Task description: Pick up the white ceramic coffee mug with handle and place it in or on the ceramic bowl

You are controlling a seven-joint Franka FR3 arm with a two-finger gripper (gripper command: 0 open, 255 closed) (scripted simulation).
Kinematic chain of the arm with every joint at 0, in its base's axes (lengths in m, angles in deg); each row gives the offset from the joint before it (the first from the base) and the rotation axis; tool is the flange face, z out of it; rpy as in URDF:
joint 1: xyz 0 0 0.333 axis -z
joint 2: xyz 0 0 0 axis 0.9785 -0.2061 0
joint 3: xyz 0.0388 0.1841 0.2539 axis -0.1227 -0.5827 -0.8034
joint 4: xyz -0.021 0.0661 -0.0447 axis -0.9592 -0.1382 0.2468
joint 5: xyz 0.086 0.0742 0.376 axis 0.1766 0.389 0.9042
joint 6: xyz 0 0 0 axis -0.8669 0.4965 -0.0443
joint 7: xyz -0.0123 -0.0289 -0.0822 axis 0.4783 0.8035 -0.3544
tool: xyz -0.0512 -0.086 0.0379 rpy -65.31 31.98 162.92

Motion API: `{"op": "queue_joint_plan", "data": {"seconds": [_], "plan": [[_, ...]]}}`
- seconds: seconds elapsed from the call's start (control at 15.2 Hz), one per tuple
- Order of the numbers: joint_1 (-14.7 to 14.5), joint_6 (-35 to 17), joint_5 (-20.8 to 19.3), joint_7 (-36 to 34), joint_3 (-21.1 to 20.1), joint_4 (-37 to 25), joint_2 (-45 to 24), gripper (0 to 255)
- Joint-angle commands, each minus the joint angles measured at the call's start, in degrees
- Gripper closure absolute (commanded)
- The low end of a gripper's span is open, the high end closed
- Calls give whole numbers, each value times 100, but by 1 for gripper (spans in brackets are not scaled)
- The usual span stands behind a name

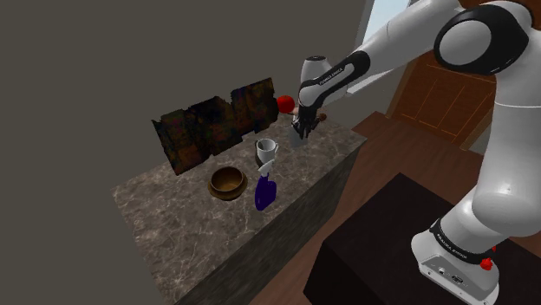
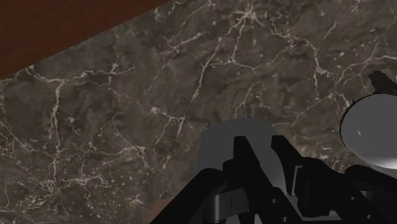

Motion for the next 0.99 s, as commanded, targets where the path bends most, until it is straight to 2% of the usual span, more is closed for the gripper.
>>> {"op": "queue_joint_plan", "data": {"seconds": [0.0, 0.59, 0.92], "plan": [[-2, 122, 4, -4, -4, -7, 119, 255], [4, 627, 20, 7, -12, -109, 522, 255], [-444, 746, -64, -647, -179, -337, 410, 255]]}}
